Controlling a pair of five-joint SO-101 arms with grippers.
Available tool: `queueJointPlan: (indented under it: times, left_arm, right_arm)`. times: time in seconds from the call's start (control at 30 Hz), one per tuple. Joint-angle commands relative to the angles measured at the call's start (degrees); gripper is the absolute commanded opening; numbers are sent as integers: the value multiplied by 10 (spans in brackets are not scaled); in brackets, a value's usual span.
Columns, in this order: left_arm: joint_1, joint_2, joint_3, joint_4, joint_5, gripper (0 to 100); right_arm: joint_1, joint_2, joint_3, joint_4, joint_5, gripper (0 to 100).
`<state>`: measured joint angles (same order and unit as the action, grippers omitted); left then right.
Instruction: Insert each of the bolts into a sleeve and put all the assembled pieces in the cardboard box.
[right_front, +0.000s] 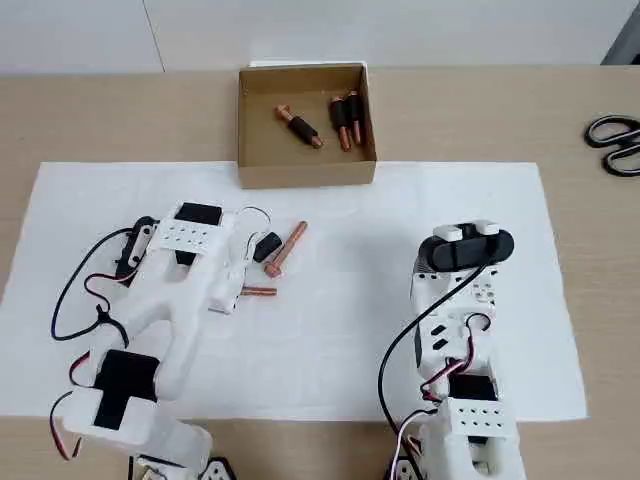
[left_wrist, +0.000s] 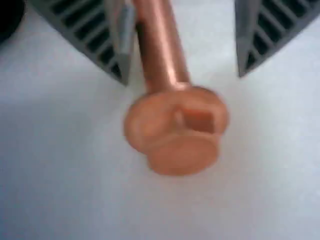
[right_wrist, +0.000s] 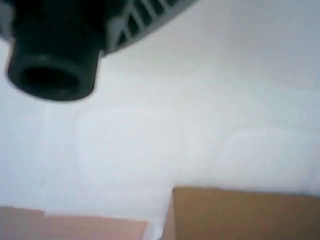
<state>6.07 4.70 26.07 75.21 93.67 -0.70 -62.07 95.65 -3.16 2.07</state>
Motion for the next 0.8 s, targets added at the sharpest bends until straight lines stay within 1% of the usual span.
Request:
queueJointPlan:
  times: [0.0,0.1,0.2,0.33,0.4,0.53,0.77]
  left_arm:
    - [-1,-2,-3,-1,4,112]
    - [-1,-2,-6,-1,10,111]
    - [-1,-2,-7,-2,42,111]
    - [-1,-2,-7,-20,46,111]
    - [-1,-2,-7,-21,46,91]
    - [-1,-2,-7,-21,43,9]
    - [-1,-7,-31,-17,43,9]
  right_arm:
    - [0,-7,4,0,4,4]
    - [0,-7,4,0,4,4]
    - [0,-9,4,0,4,4]
    - [0,-10,4,0,4,4]
    - [0,-10,4,0,5,4]
    - [0,-10,4,0,5,4]
    - [0,-10,4,0,5,4]
